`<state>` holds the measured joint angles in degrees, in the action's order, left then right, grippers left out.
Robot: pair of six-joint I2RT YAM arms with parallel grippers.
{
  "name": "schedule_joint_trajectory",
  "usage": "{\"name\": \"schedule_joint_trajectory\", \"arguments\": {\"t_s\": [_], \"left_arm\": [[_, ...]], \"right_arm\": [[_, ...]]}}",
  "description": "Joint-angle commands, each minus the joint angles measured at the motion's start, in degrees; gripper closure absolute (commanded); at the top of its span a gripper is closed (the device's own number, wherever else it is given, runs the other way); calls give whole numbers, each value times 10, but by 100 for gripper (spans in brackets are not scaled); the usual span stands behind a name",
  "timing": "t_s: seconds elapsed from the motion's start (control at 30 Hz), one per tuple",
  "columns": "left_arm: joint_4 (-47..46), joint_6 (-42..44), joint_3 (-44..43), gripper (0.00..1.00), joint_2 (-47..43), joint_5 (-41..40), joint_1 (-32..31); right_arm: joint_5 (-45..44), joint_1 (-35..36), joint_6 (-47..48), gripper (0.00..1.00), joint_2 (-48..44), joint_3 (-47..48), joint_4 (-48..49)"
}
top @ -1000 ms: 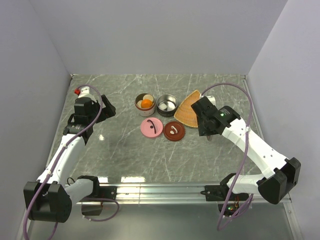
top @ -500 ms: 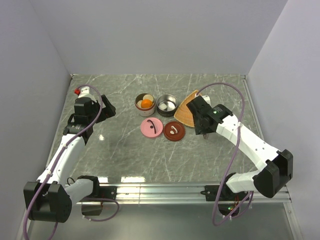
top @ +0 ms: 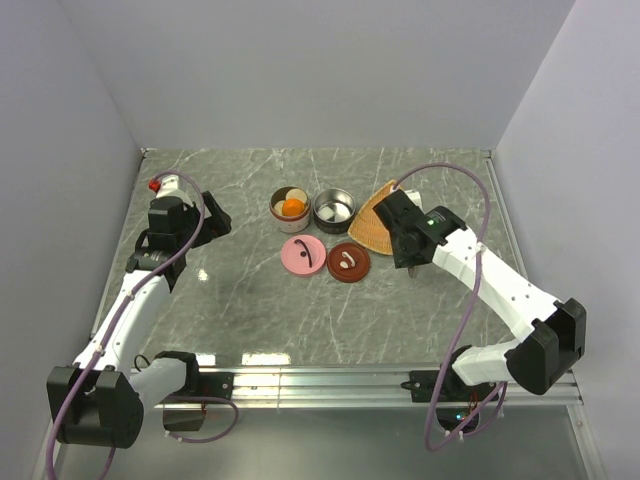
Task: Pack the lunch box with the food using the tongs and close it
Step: Pick up the food using the clamp, then place the food into the lunch box
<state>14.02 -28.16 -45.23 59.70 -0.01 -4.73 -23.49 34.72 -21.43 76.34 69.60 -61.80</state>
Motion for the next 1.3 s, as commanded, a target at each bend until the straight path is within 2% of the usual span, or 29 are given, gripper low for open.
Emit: {"name": "schedule_joint_trajectory", "arguments": {"t_s": [0.0, 0.2, 0.53, 0.7, 0.97, 1.1, 1.13, 1.27], "left_arm": [[-26, 0, 2, 1, -16, 2, 1], [-27, -1, 4, 0, -15, 2, 1], [-21, 1, -2, 0, -13, 2, 1], [-18, 3, -6, 1, -12, 2, 1], [-18, 3, -8, 1, -6, 2, 2], [-18, 3, -8, 1, -5, 2, 2], [-18, 4, -8, 0, -4, 2, 2], [-19, 3, -8, 0, -4, 2, 2]], "right_arm": [[-15, -3, 2, 73, -1, 66, -17], [25, 2, 15, 73, 35, 192, -22], [111, 9, 34, 72, 136, 282, 52], [123, 14, 46, 72, 179, 330, 54], [127, 15, 53, 71, 221, 345, 46], [124, 15, 58, 64, 228, 345, 48], [123, 14, 59, 59, 229, 347, 47], [114, 15, 61, 55, 234, 360, 42]]}}
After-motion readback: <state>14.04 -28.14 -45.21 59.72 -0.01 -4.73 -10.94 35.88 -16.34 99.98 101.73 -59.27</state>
